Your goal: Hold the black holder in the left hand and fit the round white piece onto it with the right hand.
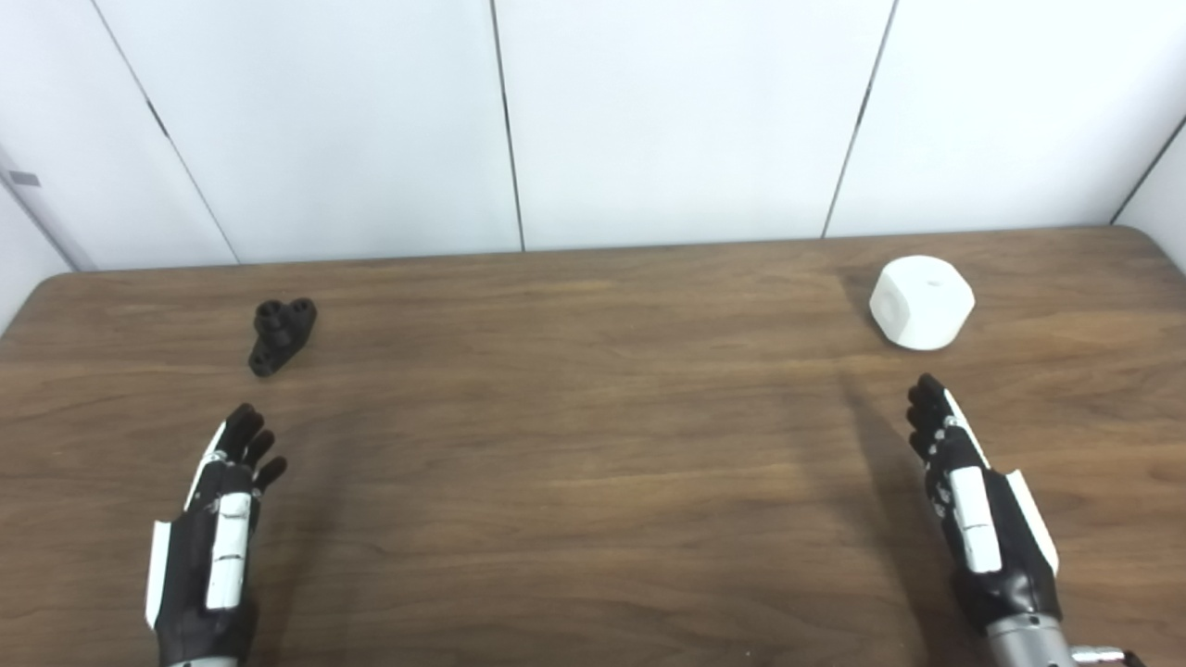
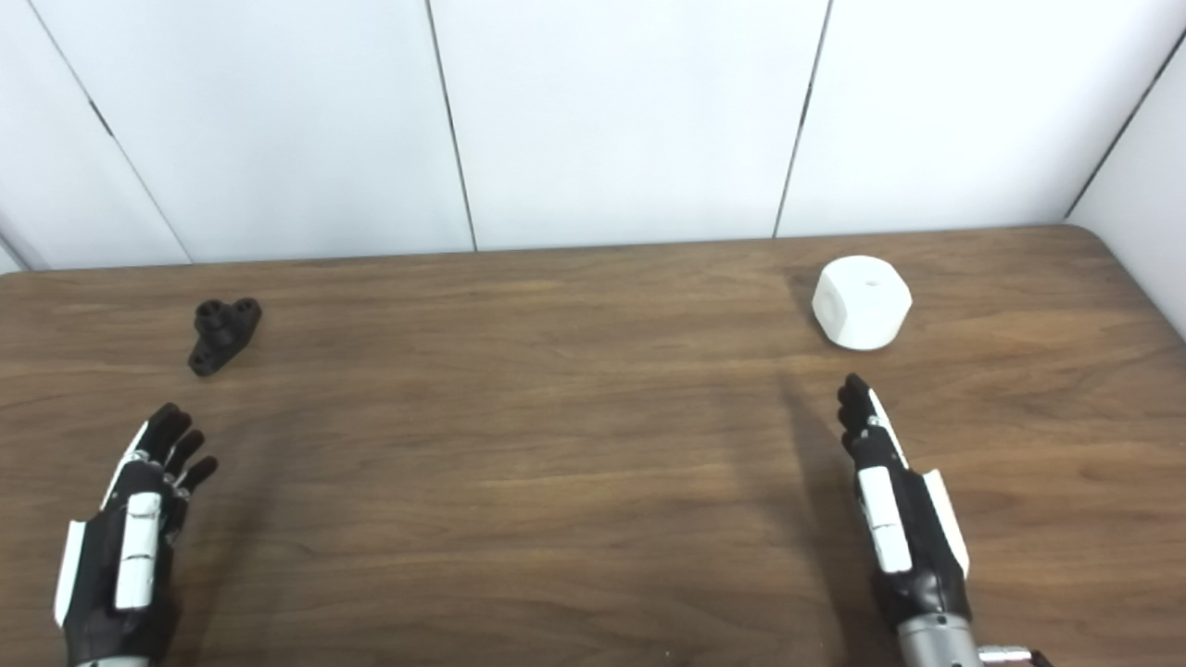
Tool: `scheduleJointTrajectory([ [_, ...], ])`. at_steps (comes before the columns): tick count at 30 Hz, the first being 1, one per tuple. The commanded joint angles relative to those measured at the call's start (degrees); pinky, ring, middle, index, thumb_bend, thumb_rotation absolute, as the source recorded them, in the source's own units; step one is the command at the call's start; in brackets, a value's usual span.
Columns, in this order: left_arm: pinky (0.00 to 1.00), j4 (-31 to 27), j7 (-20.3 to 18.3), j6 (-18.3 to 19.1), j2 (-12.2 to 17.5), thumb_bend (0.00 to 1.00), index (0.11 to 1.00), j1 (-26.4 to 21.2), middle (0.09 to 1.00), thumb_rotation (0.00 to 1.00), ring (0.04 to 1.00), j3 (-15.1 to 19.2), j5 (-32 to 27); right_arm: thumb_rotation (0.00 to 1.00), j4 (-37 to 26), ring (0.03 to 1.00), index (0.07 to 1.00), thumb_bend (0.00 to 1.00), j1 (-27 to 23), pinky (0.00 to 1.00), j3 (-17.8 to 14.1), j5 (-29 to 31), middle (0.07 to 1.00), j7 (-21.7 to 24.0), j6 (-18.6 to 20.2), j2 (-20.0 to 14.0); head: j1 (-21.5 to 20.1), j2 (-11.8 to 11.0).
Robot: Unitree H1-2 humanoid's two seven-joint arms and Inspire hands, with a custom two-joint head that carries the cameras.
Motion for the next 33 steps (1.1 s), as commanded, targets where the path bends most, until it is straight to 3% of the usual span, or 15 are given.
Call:
scheduleJointTrajectory([
  [1, 0.9, 2.3, -0.3, -2.5, -0.4, 0.53, 0.926, -0.5, 0.944, 0.79, 0.933, -0.2, -0.1, 1.0, -1.9, 0.983, 0.98, 0.62, -1.2, 1.0, -0.5, 0.1, 0.976, 0.0, -1.5, 0.5, 0.1, 0.1],
  [8, 0.88, 3.3, -0.5, -3.1, 0.0, 0.54, 0.923, -0.5, 0.944, 0.8, 0.927, 0.1, 0.3, 1.0, -1.6, 0.977, 0.973, 0.62, -1.1, 0.99, -0.1, -0.2, 0.972, 0.0, -2.2, 0.8, 0.0, 0.0],
  [11, 0.87, 1.7, 0.0, -1.4, -0.3, 0.55, 0.919, 0.0, 0.937, 0.81, 0.917, 0.1, 0.7, 1.0, -1.6, 0.977, 0.972, 0.62, -0.9, 0.99, 0.0, -0.5, 0.971, -0.1, -2.0, 0.9, 0.1, -0.2],
  [15, 0.91, 0.6, -1.5, 0.1, 0.2, 0.53, 0.93, 1.1, 0.945, 0.77, 0.931, -0.7, -1.0, 1.0, -1.3, 0.982, 0.976, 0.62, -0.2, 1.0, -0.3, 0.3, 0.975, 0.4, -2.9, 0.4, 5.5, -3.6],
  [17, 0.98, -1.0, -2.6, 1.7, 0.8, 0.48, 0.968, 2.1, 0.977, 0.81, 0.974, -1.6, -1.2, 1.0, -1.0, 0.987, 0.983, 0.61, 0.2, 1.0, -0.5, 0.6, 0.977, 0.7, -3.6, 0.0, 7.9, -5.1],
  [20, 1.0, -2.7, -2.6, 2.7, 0.4, 0.45, 0.99, 3.2, 0.991, 0.9, 0.994, -2.4, 0.1, 1.0, 0.5, 0.991, 0.985, 0.61, 0.6, 1.0, -0.8, 1.3, 0.983, 1.3, -5.8, -0.3, 10.4, -6.7],
  [23, 1.0, -2.8, -2.4, 2.0, 0.0, 0.46, 0.998, 3.6, 0.997, 0.91, 1.0, -3.0, 1.9, 1.0, 2.1, 0.99, 0.985, 0.6, 0.8, 1.0, -1.2, 2.0, 0.983, 1.8, -7.5, -0.6, 12.7, -8.2],
  [33, 1.0, -3.9, -1.3, 4.1, -1.4, 0.48, 0.986, 4.7, 0.989, 0.88, 1.0, -4.0, 3.9, 1.0, 2.4, 1.0, 1.0, 0.59, 1.3, 1.0, -1.8, 3.2, 1.0, 2.9, -6.9, -0.9, 15.6, -11.9],
])
